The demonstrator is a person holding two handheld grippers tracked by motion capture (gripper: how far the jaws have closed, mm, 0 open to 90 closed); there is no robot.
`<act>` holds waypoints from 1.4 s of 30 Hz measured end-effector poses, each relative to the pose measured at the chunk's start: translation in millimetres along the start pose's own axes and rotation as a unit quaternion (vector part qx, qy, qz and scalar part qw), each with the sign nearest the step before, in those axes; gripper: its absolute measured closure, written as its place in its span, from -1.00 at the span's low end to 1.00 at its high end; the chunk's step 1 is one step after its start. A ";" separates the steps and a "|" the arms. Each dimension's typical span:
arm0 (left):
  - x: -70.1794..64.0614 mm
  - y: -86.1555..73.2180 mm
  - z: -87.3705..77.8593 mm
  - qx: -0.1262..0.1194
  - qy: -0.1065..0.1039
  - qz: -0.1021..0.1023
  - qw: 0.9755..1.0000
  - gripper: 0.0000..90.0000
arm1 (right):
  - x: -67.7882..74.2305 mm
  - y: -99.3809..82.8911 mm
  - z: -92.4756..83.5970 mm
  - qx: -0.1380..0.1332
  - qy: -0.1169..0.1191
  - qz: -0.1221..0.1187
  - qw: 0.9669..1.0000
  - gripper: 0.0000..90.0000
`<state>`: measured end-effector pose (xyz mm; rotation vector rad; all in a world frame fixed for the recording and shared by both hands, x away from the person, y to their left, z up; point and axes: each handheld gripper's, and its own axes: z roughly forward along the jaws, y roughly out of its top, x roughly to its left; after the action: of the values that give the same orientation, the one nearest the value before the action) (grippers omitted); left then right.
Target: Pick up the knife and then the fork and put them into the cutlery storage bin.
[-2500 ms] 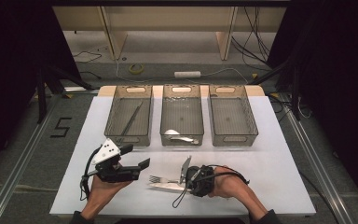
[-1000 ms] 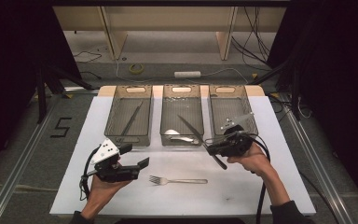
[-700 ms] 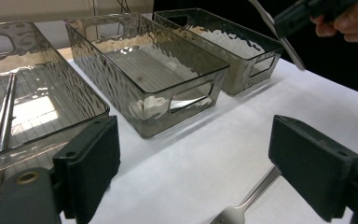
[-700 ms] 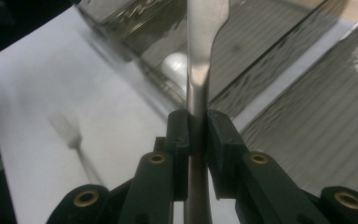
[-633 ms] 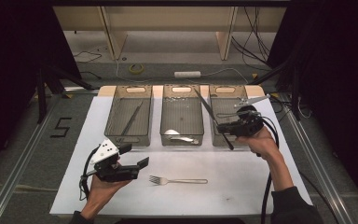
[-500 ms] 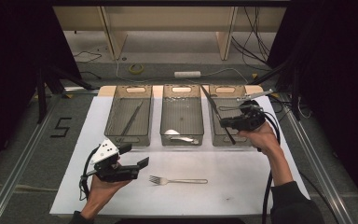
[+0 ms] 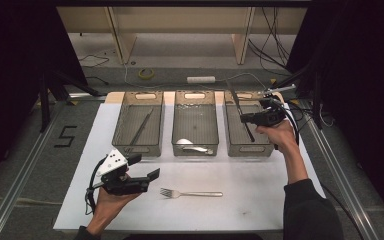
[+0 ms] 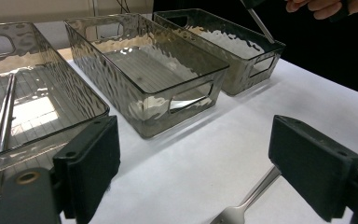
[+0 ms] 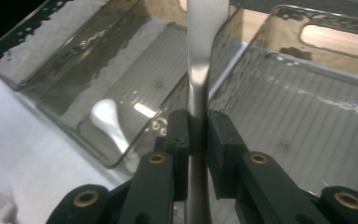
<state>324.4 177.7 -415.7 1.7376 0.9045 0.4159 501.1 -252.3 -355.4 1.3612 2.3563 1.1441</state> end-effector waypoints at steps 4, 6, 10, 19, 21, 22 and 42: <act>-0.5 0.1 -0.2 0.000 0.000 0.000 1.000 -0.64 | -7.1 1.1 6.5 0.001 -0.016 0.014 1.000 0.79; -0.4 0.0 -0.2 0.000 0.000 0.001 1.000 -0.64 | -11.6 0.5 10.1 0.006 -0.026 0.021 0.999 0.79; 0.1 0.0 -0.2 0.000 0.000 0.000 1.000 -0.64 | -17.0 -1.5 15.7 0.008 -0.041 0.033 0.999 0.79; -0.3 0.1 -0.5 -0.001 0.000 0.000 1.000 -0.64 | -19.0 -9.4 30.0 0.025 -0.066 0.041 0.997 0.79; -0.2 0.0 -0.5 -0.001 0.000 0.000 1.000 -0.64 | -20.1 -12.4 33.7 0.031 -0.071 0.044 0.996 0.79; -0.1 0.0 -0.5 -0.001 0.000 0.000 1.000 -0.64 | -20.8 -13.9 35.3 0.034 -0.072 0.047 0.996 0.79; -0.4 0.0 0.0 0.000 0.000 0.001 1.000 -0.64 | -20.5 -26.7 52.8 0.064 -0.090 0.060 0.992 0.78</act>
<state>324.2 177.4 -415.6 1.7393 0.9026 0.4170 521.7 -248.4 -414.4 1.5948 2.2786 0.8693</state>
